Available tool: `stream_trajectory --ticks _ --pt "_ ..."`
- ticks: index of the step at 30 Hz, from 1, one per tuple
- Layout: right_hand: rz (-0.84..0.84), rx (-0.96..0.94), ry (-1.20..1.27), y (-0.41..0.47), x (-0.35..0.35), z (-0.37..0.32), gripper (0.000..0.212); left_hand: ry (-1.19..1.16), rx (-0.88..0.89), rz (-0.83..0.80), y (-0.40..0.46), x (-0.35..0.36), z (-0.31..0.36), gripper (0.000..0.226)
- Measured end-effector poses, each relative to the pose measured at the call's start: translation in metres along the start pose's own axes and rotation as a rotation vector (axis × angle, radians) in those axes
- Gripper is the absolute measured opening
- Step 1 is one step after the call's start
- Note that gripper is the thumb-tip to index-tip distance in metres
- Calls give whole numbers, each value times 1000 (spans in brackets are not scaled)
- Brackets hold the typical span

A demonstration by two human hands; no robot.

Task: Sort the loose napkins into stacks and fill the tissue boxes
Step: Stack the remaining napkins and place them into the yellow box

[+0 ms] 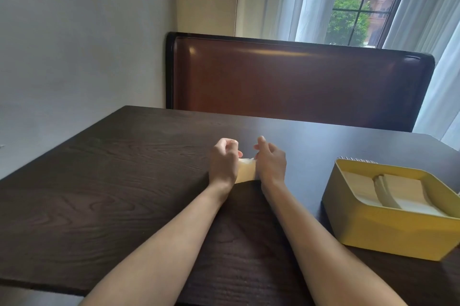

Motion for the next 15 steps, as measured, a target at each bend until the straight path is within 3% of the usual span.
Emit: stream_trajectory --ticks 3,5,8,11,13,15 --pt "70 -26 33 -2 -4 -5 49 33 14 37 -3 -1 4 30" --pt "132 -28 83 -2 -8 -8 53 0 65 -23 -9 -1 10 40" --pt "249 -30 154 0 -18 -12 55 28 145 -335 -16 3 17 54" --pt "299 14 184 3 -27 -11 53 176 217 -584 -14 -2 12 47" --pt "236 59 183 6 -28 -9 50 219 246 -598 -8 -7 7 53" --pt "55 67 160 12 -23 -9 44 201 270 -530 -3 -13 8 46"
Point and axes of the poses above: each hand's wrist, its own y-axis towards the middle knuckle, its own x-axis out of the palm, z = x × y, the point moved 4 cm from there along y, towards the middle knuckle, and after that the axes turned 3 degrees about -y, right-handed, at the moved point
